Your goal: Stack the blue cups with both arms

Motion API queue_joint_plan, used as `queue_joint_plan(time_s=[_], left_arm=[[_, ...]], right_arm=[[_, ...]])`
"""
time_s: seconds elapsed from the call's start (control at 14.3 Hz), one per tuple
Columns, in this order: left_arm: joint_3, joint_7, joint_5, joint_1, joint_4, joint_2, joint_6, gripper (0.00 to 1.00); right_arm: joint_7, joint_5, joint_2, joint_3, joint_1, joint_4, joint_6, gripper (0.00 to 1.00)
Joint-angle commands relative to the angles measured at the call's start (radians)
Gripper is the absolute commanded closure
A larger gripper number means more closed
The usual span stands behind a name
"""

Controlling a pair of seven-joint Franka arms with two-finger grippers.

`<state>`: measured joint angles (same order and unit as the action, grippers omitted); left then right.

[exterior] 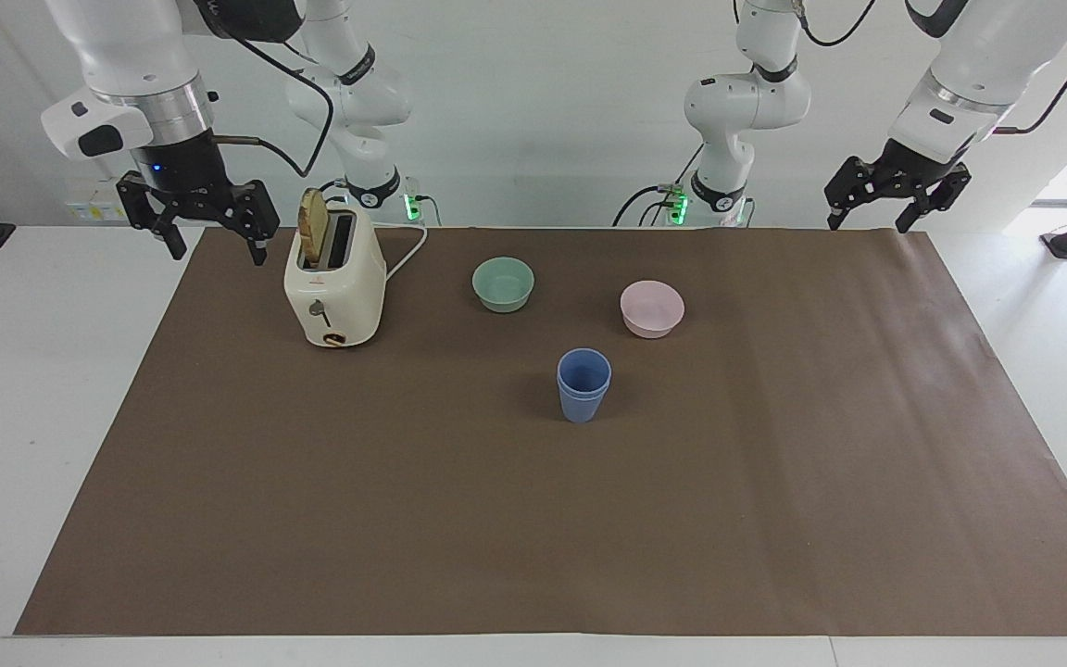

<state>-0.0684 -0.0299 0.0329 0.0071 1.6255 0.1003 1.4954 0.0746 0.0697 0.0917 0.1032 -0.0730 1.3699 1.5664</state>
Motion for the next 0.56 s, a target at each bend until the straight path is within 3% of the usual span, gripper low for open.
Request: queue_joint_plan(time_s=[0.0, 0.49], left_arm=[[0.001, 0.001, 0.015, 0.007, 0.004, 0.007, -0.01, 0.0], [0.001, 0.001, 0.015, 0.008, 0.011, 0.013, -0.012, 0.0]], right_arm=[[-0.009, -0.056, -0.013, -0.002, -0.019, 0.017, -0.013, 0.0], [-0.019, -0.048, -0.02, -0.005, -0.019, 0.017, -0.014, 0.0]])
